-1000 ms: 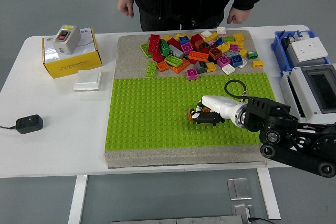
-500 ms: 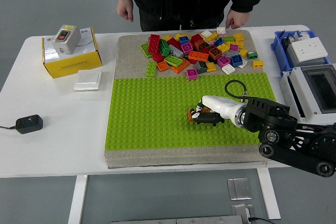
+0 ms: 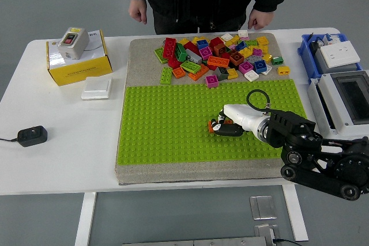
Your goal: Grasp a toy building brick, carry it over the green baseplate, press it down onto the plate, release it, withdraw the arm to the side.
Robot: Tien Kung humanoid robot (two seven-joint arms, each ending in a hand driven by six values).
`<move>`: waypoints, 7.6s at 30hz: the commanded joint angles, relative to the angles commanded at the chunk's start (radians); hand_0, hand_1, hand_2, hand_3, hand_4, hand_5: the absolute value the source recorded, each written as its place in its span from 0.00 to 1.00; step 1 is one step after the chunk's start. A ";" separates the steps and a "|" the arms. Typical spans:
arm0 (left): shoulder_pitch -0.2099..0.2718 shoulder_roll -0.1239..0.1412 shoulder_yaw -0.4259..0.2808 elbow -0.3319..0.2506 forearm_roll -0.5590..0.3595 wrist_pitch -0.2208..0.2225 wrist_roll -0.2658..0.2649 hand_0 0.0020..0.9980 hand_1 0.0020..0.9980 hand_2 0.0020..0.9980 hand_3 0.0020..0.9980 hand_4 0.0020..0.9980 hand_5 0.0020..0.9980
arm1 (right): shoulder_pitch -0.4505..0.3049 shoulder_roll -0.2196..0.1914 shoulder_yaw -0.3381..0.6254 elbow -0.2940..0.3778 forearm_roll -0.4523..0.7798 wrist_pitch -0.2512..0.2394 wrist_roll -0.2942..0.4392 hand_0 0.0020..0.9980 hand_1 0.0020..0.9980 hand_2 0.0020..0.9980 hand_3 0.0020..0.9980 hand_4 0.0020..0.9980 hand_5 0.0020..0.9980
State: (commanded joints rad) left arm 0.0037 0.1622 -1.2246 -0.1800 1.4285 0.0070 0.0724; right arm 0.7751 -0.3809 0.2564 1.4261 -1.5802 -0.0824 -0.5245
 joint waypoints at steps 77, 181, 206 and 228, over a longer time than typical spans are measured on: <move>0.021 -0.029 0.083 0.000 -0.062 0.019 -0.017 0.66 0.64 0.59 0.65 0.39 0.47 | -0.272 -0.087 0.521 -0.057 -0.217 -0.455 0.476 0.48 0.61 0.73 0.68 0.44 0.66; 0.002 0.002 -0.154 0.000 0.120 -0.016 0.045 0.67 0.65 0.61 0.66 0.39 0.47 | -0.517 0.030 0.838 -0.138 -0.328 -0.563 0.620 0.80 0.79 0.81 0.80 0.65 0.52; 0.013 -0.008 -0.170 0.000 0.118 -0.016 0.052 0.67 0.65 0.61 0.66 0.40 0.47 | -0.467 0.017 0.795 -0.115 -0.260 -0.563 0.668 0.79 0.73 0.76 0.80 0.68 0.55; 0.016 -0.013 -0.219 0.000 0.161 -0.022 0.054 0.67 0.65 0.61 0.66 0.39 0.47 | -0.447 0.016 0.783 -0.114 -0.192 -0.563 0.731 0.86 0.76 0.77 0.75 0.68 0.57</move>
State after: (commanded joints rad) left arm 0.0192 0.1494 -1.4436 -0.1800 1.5897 -0.0148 0.1262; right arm 0.3278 -0.3646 1.0390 1.3123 -1.7721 -0.6454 0.2065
